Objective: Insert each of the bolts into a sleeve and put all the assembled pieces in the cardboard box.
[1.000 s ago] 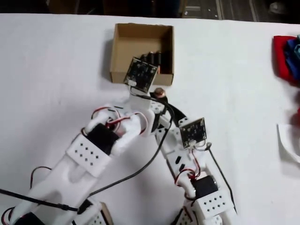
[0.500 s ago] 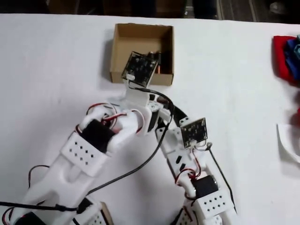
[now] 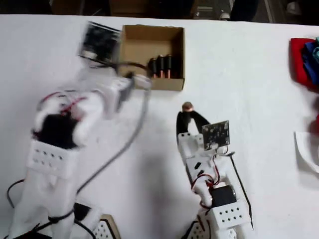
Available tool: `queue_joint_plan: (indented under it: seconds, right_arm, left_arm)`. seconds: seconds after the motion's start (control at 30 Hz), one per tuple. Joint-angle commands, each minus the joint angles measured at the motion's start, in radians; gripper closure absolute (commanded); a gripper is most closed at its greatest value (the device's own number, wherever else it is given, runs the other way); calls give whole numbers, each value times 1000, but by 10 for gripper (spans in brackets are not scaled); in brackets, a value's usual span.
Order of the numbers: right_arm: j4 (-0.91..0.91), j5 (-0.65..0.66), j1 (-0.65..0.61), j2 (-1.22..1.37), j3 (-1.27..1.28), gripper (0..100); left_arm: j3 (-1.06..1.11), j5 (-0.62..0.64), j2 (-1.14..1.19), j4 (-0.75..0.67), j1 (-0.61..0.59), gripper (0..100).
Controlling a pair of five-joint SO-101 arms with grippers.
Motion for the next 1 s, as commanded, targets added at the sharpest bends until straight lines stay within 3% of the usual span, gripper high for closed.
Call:
queue_joint_plan:
  seconds: [0.0, 0.1, 0.23, 0.4, 0.5, 0.97]
  right_arm:
    - [64, -86, 19, 1, -38, 975]
    - [199, -84, 18, 4, -186, 975]
    - [311, -84, 4, 53, -420, 975]
    - [317, -41, -35, 361, -671, 975]
    - [317, -43, -39, 591, -847, 975]
    - [398, -87, -39, 1600, -1811, 975]
  left_arm:
    - [99, -112, -2, 34, -229, 869]
    - [295, -201, 0, -20, -328, 871]
    - [595, -215, 0, -226, -361, 871]
    - [897, -215, 0, -554, -359, 871]
    - [992, -213, 0, -681, -359, 871]
    - [1041, -216, 2, -743, -328, 871]
